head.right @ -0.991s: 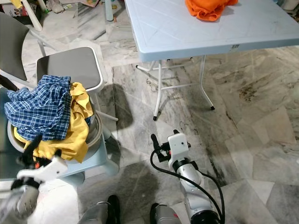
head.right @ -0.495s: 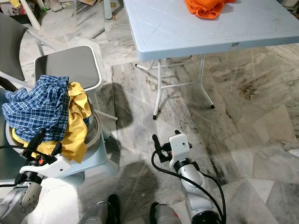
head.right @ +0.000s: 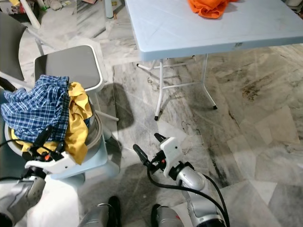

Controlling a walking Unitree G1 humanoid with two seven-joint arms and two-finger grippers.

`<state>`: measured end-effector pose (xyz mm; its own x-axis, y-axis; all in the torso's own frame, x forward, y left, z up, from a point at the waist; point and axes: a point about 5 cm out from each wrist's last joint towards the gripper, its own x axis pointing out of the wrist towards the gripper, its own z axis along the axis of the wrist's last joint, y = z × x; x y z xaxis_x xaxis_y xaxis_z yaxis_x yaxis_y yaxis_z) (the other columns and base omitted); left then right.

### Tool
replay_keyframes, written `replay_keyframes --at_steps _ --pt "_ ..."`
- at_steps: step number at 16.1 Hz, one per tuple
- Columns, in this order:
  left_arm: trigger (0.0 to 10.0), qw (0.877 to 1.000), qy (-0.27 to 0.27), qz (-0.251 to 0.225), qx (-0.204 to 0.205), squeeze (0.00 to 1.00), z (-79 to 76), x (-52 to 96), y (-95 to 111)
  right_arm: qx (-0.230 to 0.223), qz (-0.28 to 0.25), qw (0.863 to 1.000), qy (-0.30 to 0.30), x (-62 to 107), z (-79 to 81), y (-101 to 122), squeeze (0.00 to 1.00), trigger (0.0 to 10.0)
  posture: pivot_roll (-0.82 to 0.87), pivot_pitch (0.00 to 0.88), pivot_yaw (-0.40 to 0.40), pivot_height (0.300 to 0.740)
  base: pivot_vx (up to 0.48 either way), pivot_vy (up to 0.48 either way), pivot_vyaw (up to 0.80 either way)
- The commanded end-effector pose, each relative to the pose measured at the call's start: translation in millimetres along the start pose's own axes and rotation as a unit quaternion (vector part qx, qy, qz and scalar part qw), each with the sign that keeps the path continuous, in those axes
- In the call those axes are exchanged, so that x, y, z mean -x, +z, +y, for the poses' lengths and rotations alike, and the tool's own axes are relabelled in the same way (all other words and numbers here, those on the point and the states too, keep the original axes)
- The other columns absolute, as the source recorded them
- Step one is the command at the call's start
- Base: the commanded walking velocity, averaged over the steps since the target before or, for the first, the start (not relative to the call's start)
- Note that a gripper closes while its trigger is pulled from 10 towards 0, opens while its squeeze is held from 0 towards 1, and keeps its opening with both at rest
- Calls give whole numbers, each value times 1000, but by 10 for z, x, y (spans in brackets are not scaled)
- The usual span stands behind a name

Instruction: Hang hanger

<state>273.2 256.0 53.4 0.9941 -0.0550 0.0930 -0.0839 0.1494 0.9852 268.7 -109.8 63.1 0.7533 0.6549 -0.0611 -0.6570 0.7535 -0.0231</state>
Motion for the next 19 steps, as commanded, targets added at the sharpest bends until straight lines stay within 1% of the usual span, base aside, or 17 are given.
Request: replay_keyframes --at_steps 1,5,8,10,11,14,16,17,18,19 --pt "10000 1000 -20 7 -10 0 -71 100 -80 -1 9 1000 12 22 51 -24 0 10000 -97 273 -43 740 0 0 800" --pt "10000 1000 -18 13 -3 0 -113 138 -94 -15 14 1000 14 22 105 -46 0 10000 -93 274 -42 740 0 0 792" --pt "10000 1000 -21 7 -8 0 -133 160 -88 -18 14 1000 11 7 107 -40 0 10000 -83 278 -44 740 0 0 0" --pt "10000 1000 -18 -3 -18 0 -113 134 -91 -18 13 1000 7 -4 96 -24 0 10000 -83 283 -46 740 0 0 0" --pt "10000 1000 -7 -11 -19 0 -75 104 -82 -20 12 1000 7 -7 98 -18 0 10000 -86 284 -46 740 0 0 0" --pt "10000 999 25 -39 -2 0 37 32 -10 -21 12 1000 3 2 101 -17 0 10000 -88 284 -45 740 0 0 0" --pt "10000 998 38 -55 -8 0 83 -31 41 -20 13 1000 1 7 106 -23 0 10000 -92 282 -46 740 0 0 0" --pt "10000 997 41 -58 -10 0 99 -48 41 -20 13 1000 1 7 106 -21 0 10000 -95 281 -48 740 0 0 0" --pt "10000 997 52 -57 -14 0 169 -119 16 -19 12 1000 1 8 104 -16 0 10000 -94 284 -47 740 0 0 0" --pt "10000 997 50 -56 -16 0 190 -154 5 -18 13 1000 1 10 104 -15 0 10000 -96 288 -52 740 0 0 0"
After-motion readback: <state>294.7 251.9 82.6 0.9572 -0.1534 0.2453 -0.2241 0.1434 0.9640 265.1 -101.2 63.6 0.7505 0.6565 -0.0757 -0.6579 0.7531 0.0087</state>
